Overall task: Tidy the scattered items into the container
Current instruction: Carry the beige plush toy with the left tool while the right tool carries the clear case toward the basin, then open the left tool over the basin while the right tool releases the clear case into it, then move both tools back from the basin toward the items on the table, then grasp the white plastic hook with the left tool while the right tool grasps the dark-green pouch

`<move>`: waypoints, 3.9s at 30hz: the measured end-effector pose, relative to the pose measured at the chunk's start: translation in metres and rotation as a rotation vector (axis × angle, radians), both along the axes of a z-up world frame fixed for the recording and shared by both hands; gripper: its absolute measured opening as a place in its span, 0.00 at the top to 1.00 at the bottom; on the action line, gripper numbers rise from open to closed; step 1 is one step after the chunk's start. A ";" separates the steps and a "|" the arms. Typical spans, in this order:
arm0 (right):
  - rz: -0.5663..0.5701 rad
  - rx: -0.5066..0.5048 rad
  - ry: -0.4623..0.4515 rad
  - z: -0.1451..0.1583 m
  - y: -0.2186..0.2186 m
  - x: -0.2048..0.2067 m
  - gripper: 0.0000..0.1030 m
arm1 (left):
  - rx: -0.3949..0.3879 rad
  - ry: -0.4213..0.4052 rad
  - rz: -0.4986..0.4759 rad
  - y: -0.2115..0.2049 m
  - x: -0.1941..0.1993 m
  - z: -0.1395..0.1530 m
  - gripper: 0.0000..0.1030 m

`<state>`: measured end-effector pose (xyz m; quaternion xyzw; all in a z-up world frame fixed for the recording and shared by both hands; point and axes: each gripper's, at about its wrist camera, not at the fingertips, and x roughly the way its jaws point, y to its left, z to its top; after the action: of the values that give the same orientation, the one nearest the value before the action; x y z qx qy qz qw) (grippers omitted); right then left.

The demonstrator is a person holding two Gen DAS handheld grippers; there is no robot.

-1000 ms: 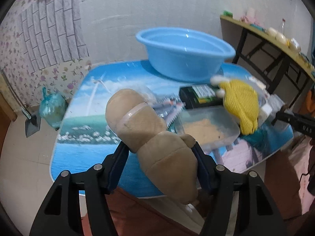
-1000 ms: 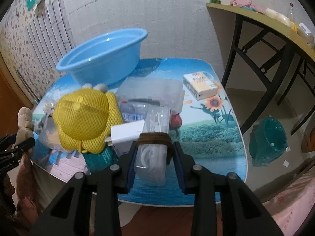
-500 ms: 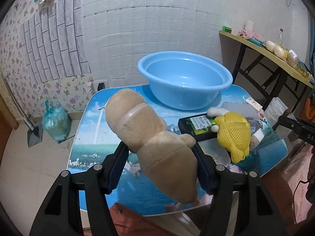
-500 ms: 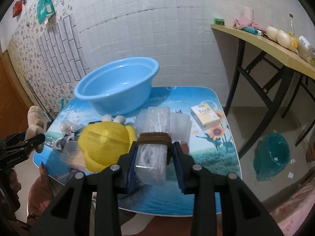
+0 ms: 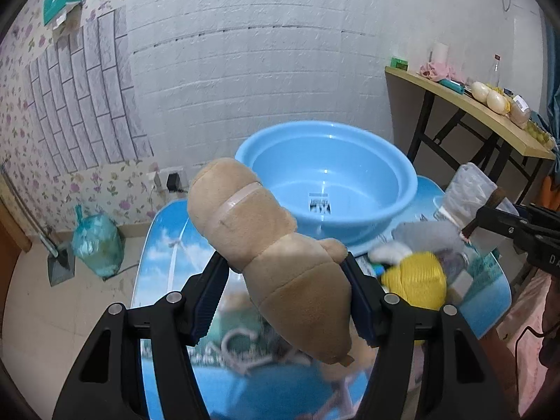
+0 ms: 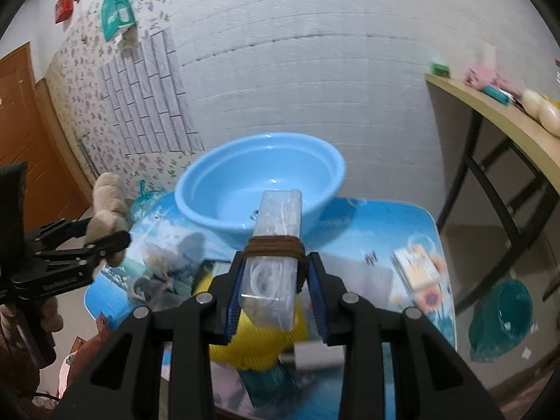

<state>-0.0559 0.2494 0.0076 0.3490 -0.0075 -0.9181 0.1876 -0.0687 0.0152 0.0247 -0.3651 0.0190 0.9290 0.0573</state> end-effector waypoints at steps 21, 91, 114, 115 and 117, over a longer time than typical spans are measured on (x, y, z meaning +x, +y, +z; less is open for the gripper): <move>0.048 -0.003 -0.036 -0.019 -0.027 -0.094 0.68 | 0.001 -0.046 -0.101 0.041 -0.107 -0.020 0.37; -0.081 0.038 -0.178 -0.078 0.007 0.041 0.48 | 0.066 -0.083 0.069 -0.061 0.049 -0.089 0.00; 0.027 0.110 -0.252 -0.103 -0.007 0.045 0.48 | 0.039 -0.161 -0.037 -0.057 0.028 -0.124 0.21; 0.036 0.117 -0.253 -0.105 -0.010 0.045 0.48 | 0.042 -0.159 -0.046 -0.057 0.027 -0.125 0.21; 0.038 0.146 -0.247 -0.107 -0.014 0.044 0.48 | 0.034 -0.151 -0.072 -0.055 0.026 -0.125 0.21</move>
<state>-0.0114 0.2354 -0.0998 0.4721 0.0427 -0.8625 0.1769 -0.0431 -0.0403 -0.1006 -0.4322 0.0120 0.8963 0.0982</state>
